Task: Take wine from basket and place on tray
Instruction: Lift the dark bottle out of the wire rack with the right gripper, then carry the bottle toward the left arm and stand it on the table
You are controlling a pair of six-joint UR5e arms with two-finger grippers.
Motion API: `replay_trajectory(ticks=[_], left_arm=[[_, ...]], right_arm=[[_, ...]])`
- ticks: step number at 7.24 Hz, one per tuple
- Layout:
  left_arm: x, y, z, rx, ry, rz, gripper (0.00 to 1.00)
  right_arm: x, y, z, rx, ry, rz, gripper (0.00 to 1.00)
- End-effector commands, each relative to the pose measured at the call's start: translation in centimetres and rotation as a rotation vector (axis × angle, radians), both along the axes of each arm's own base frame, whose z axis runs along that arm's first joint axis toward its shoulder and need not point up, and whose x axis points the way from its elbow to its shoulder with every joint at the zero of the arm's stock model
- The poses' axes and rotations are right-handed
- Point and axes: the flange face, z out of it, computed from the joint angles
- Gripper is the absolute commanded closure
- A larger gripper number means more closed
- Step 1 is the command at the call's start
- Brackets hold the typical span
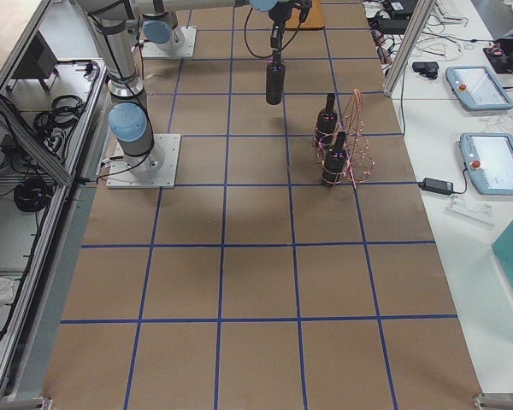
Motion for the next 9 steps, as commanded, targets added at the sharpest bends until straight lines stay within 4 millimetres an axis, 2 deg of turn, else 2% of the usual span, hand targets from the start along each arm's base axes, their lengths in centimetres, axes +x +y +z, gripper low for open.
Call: replay_trajectory(ticks=[1, 2, 5, 8, 9], left_arm=[[0.0, 0.0, 0.1, -0.006, 0.0, -0.001, 0.0], [0.0, 0.0, 0.3, -0.009, -0.002, -0.001, 0.0], [0.7, 0.1, 1.0, -0.023, -0.007, -0.002, 0.0], [2.1, 0.0, 1.8, -0.035, -0.013, -0.026, 0.0], [2.5, 0.0, 1.8, -0.034, -0.016, -0.032, 0.0]], right_arm=[[5.7, 1.4, -2.7, -0.021, -0.006, -0.069, 1.0], [8.1, 1.0, -3.9, -0.06, -0.023, -0.1, 1.0], [12.7, 2.6, -5.6, -0.068, -0.034, -0.123, 1.0], [14.4, 4.2, -5.8, -0.056, -0.028, -0.126, 1.0], [14.4, 4.3, -5.8, -0.055, -0.03, -0.128, 1.0]])
